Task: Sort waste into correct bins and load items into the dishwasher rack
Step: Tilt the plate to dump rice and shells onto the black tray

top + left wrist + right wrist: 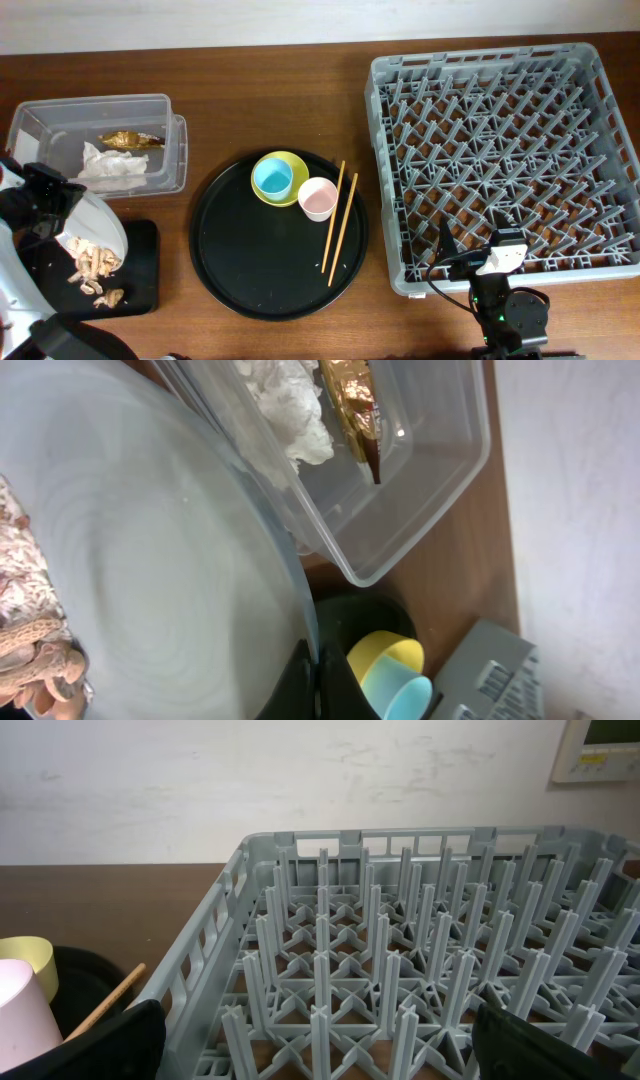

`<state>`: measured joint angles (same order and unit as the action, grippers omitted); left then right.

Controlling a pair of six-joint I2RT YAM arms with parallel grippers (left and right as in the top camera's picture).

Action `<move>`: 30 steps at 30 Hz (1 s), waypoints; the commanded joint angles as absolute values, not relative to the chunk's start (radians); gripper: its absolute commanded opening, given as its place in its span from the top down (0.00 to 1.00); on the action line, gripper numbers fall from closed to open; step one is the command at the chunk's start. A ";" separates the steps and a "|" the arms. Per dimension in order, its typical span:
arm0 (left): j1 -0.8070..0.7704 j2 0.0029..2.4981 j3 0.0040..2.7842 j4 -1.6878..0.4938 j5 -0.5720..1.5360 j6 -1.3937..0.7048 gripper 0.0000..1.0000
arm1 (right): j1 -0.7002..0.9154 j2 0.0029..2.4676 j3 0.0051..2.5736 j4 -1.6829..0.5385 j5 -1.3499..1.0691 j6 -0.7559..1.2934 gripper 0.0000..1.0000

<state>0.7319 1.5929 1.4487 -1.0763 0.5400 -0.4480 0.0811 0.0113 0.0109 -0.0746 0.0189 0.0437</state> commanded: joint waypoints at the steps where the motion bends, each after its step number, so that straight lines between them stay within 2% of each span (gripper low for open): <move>1: 0.781 1.571 1.457 -1.098 0.623 -0.424 0.99 | 0.076 0.006 0.006 -0.080 0.031 0.037 0.02; 12: 0.844 1.570 1.366 -1.062 0.823 -0.364 1.00 | 0.076 0.006 0.006 -0.080 0.031 0.037 0.02; 13: 0.873 1.570 1.343 -1.050 0.896 -0.344 0.99 | 0.076 0.006 0.006 -0.080 0.031 0.037 0.01; 18: 0.955 1.570 1.316 -1.049 1.002 -0.337 0.99 | 0.076 0.006 0.006 -0.080 0.031 0.037 0.02; 19: 0.973 1.570 1.315 -1.055 1.081 -0.289 0.99 | 0.076 0.006 0.006 -0.080 0.031 0.037 0.02; 22: 0.999 1.570 1.315 -1.066 1.106 -0.278 0.99 | 0.076 0.006 0.006 -0.080 0.031 0.037 0.02; 23: 1.004 1.570 1.315 -1.008 1.008 -0.306 0.99 | 0.076 0.006 0.006 -0.080 0.031 0.037 0.02; 24: 1.005 1.570 1.315 -1.045 0.950 -0.335 0.99 | 0.076 0.006 0.006 -0.080 0.031 0.037 0.02; 30: 1.005 1.568 1.315 -1.098 0.963 -0.327 1.00 | 0.076 0.006 0.006 -0.080 0.031 0.037 0.02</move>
<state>0.9981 1.5890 1.3178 -1.0756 0.9558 -0.3325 0.0811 0.0113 0.0109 -0.0746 0.0189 0.0437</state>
